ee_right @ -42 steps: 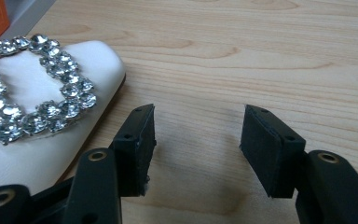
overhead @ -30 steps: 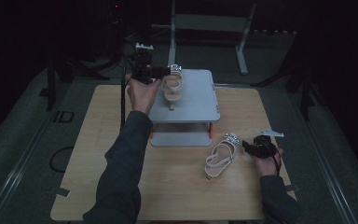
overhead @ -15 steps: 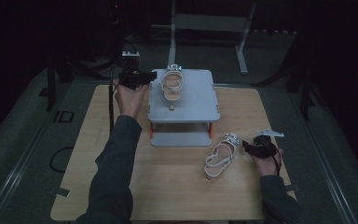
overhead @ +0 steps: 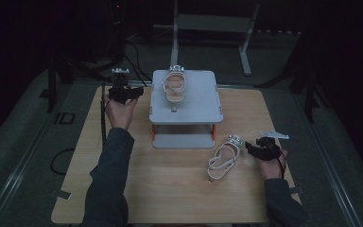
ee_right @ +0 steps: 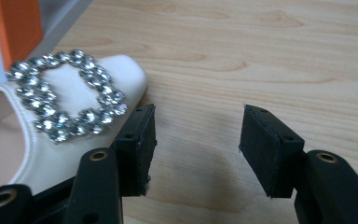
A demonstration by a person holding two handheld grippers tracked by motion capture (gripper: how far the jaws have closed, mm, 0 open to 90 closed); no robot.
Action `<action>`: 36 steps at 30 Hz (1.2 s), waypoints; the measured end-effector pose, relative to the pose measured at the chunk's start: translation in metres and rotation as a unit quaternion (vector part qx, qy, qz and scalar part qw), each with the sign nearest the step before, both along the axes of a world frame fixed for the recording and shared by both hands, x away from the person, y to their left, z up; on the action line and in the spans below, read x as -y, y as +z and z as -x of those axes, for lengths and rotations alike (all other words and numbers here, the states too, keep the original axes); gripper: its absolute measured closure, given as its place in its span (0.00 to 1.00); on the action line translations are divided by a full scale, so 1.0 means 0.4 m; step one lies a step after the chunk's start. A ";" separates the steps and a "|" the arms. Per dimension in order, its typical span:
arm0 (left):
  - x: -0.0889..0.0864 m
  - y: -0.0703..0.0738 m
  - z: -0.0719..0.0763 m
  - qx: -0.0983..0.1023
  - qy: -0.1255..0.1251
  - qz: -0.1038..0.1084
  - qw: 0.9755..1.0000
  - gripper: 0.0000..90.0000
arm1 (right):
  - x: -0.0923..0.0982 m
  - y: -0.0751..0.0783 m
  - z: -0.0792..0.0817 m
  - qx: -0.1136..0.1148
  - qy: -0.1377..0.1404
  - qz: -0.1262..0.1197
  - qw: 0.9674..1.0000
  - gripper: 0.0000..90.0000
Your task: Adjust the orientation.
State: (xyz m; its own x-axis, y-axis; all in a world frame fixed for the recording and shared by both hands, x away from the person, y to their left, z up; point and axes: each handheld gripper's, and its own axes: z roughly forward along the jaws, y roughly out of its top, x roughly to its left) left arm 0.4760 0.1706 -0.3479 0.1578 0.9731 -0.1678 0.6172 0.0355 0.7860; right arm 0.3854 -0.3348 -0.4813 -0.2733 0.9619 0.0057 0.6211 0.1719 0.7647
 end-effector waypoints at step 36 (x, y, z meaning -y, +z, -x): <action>0.024 -0.368 0.066 -0.039 0.021 -0.050 0.998 0.49 | -0.062 0.064 0.032 0.013 0.089 -0.028 0.996 0.44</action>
State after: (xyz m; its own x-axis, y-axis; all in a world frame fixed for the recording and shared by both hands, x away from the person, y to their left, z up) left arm 0.4497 0.1611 -0.4950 0.1062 0.9911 -0.0803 0.6766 -0.0129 0.7362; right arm 0.3724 -0.3102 -0.4556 -0.4405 0.8965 0.0481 0.5641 0.2347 0.7917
